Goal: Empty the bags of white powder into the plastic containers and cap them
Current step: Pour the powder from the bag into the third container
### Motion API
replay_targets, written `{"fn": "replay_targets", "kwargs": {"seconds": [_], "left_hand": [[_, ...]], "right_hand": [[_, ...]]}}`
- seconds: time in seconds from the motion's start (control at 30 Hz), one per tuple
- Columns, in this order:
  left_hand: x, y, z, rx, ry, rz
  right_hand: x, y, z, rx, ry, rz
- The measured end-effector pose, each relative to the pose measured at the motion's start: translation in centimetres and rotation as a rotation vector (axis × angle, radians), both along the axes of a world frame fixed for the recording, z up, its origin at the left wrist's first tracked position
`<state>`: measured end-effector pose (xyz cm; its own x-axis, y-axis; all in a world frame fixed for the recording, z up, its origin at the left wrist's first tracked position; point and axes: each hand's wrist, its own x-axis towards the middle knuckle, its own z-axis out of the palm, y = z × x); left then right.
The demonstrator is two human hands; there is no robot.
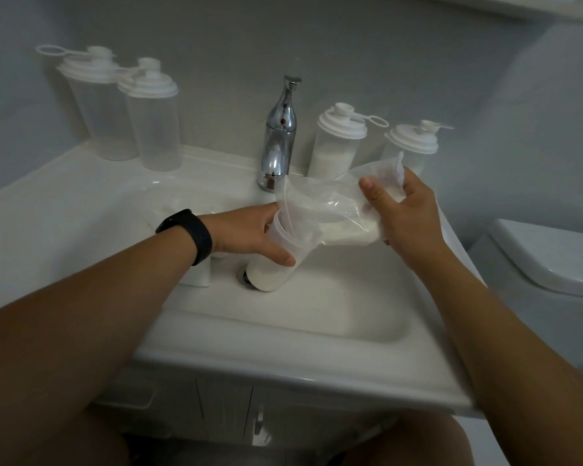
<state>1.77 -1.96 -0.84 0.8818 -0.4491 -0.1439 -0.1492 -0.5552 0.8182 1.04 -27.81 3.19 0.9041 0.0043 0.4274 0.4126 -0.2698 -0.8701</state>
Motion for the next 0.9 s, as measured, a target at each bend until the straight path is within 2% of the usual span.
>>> {"fn": "replay_targets", "kwargs": {"seconds": [0.9], "left_hand": [[0.27,0.01,-0.25,0.004,-0.009,-0.022]], "right_hand": [[0.27,-0.11,-0.36,0.005,0.006,0.019]]}}
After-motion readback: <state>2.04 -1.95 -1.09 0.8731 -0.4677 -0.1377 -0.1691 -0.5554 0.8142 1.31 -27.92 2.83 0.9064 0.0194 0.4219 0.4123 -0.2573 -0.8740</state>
